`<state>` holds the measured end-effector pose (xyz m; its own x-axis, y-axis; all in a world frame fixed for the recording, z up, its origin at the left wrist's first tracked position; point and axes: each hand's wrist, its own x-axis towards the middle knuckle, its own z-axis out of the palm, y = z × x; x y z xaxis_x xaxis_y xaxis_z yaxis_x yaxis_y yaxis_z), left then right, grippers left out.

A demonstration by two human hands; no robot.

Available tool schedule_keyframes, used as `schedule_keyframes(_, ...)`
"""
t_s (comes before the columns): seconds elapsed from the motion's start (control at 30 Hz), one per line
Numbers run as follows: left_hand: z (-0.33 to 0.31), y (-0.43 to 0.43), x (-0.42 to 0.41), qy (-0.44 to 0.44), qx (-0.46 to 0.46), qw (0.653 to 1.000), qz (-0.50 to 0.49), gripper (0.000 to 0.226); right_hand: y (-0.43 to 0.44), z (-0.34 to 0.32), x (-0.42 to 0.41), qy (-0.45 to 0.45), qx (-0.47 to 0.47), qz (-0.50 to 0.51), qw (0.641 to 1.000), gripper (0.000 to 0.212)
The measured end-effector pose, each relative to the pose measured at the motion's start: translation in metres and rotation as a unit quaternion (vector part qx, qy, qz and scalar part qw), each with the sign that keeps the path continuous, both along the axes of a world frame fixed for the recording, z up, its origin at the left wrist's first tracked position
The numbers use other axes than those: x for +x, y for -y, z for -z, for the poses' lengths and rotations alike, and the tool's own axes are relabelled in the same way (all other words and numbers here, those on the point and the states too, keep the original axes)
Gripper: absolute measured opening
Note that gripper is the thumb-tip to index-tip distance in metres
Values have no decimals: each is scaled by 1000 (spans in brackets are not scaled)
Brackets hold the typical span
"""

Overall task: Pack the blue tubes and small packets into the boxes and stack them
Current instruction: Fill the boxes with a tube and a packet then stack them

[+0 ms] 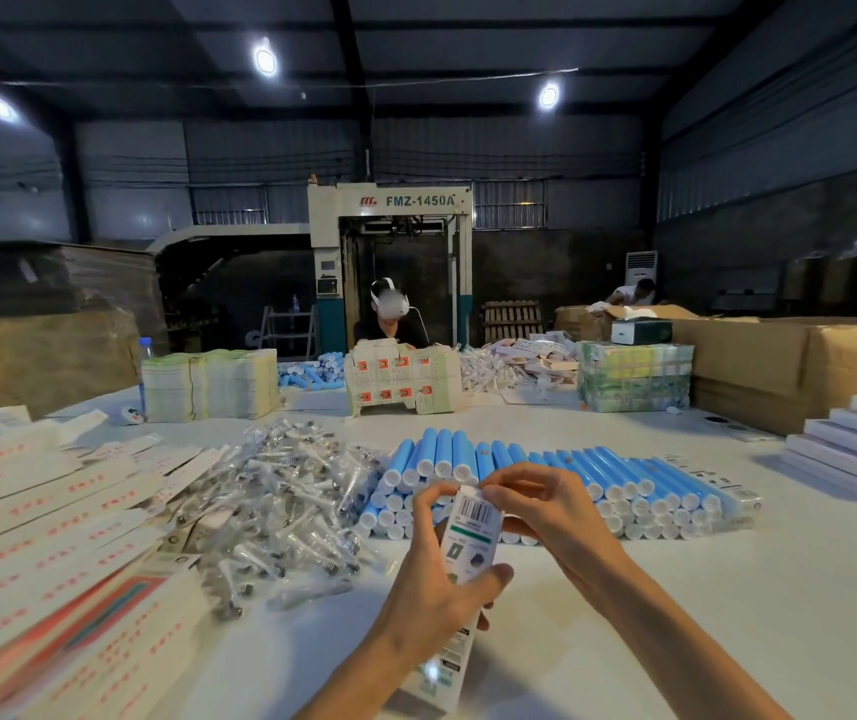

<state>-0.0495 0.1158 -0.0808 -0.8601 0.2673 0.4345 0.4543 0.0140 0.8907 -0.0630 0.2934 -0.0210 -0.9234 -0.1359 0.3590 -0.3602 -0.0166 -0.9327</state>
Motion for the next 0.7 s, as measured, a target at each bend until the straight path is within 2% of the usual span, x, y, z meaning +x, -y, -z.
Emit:
schedule_keyframes(0.17, 1, 0, -2, -5, 3, 1000, -21, 103, 0, 3, 1, 2, 1, -9, 1000, 9)
schedule_keyframes(0.3, 2, 3, -6, -9, 2, 999, -32, 87, 9, 11, 5, -20, 10, -37, 999, 17)
schedule_keyframes(0.5, 4, 5, -5, 7, 16, 999, -42, 76, 28, 21, 8, -68, 22, 17, 997, 27)
schedule_keyframes(0.7, 4, 4, -5, 1, 17, 998, -56, 78, 30, 23, 7, -27, -24, 17, 999, 23)
